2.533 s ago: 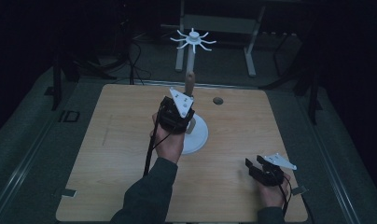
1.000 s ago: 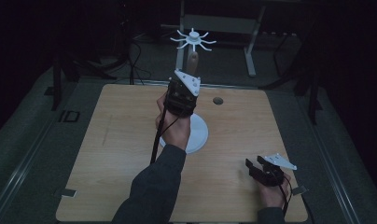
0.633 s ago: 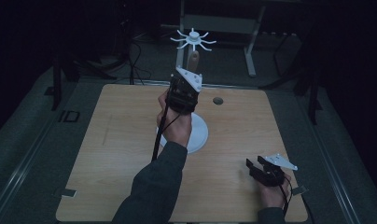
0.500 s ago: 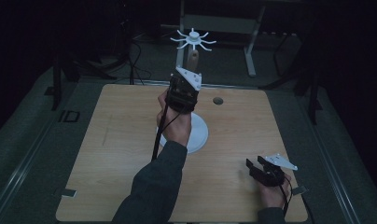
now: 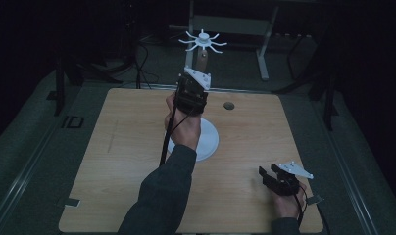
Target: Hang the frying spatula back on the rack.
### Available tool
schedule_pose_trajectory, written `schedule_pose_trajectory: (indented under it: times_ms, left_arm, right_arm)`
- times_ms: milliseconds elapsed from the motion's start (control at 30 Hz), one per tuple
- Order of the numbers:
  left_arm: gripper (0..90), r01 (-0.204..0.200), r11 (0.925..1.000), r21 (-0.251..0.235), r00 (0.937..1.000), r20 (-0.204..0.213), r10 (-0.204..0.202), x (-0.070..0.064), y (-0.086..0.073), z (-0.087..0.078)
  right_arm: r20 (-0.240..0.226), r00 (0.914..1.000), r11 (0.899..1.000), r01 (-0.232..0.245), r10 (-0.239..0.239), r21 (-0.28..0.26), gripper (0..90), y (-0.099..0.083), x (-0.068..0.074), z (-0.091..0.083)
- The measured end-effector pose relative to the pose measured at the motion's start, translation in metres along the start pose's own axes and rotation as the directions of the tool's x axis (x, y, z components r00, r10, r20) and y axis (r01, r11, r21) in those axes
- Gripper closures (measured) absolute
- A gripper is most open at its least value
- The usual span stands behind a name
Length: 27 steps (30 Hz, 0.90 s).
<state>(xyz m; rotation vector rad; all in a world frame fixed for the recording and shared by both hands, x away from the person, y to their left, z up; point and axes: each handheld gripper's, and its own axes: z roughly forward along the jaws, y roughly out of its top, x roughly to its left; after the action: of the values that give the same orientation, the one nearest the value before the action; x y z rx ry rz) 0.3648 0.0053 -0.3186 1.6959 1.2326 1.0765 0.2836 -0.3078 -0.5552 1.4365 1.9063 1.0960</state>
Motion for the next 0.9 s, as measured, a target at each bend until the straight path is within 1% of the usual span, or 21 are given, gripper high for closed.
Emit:
schedule_pose_trajectory:
  times_ms: [167, 200, 433, 600, 700, 767, 800, 900]
  left_arm:
    - [75.3, 0.001, 0.9999, 0.017, 1.0, 0.005, -0.001, 0.0017, -0.0011, 0.0029]
    - [75.3, -0.006, 0.9997, 0.025, 1.0, 0.007, 0.005, 0.0025, -0.0019, 0.0042]
    - [75.2, -0.002, 0.9997, 0.026, 0.9999, 0.01, 0.002, 0.0037, -0.0008, 0.0051]
    - [75.1, 0.002, 0.9997, 0.022, 0.9999, 0.012, -0.002, 0.0049, -0.0012, 0.0055]
    - [75.0, -0.007, 0.9998, 0.016, 0.9998, 0.016, 0.007, 0.0041, -0.0025, 0.0049]
    - [74.9, -0.009, 0.9999, 0.015, 0.9997, 0.022, 0.008, 0.0042, -0.0032, 0.0043]
    - [74.9, -0.014, 0.9999, 0.007, 0.9993, 0.035, 0.013, 0.0036, -0.0047, 0.0034]
    - [74.0, -0.017, 0.9998, -0.002, 0.9989, 0.044, 0.017, 0.0032, -0.0067, 0.0016]
  right_arm:
    - [0.001, 1.0, 1.0, 0.0, 0.0, -0.001, 44.7, 0.0, -0.0002, -0.0002]
    - [0.001, 1.0, 1.0, 0.001, -0.001, -0.001, 44.7, 0.0, -0.0002, -0.0002]
    - [0.002, 1.0, 1.0, 0.001, -0.001, -0.002, 44.7, 0.0, -0.0002, -0.0005]
    - [0.003, 1.0, 1.0, 0.001, -0.001, 0.0, 44.7, -0.0002, -0.0005, -0.0005]
    - [0.002, 1.0, 1.0, 0.003, -0.003, 0.001, 44.6, -0.0004, -0.0004, -0.0005]
    - [0.002, 1.0, 1.0, 0.003, -0.003, 0.001, 44.6, -0.0004, -0.0005, -0.0005]
    - [0.002, 1.0, 1.0, 0.003, -0.003, 0.002, 44.6, -0.0004, -0.0006, -0.0006]
    - [0.002, 1.0, 1.0, 0.003, -0.003, 0.002, 44.5, -0.0006, -0.0004, -0.0005]
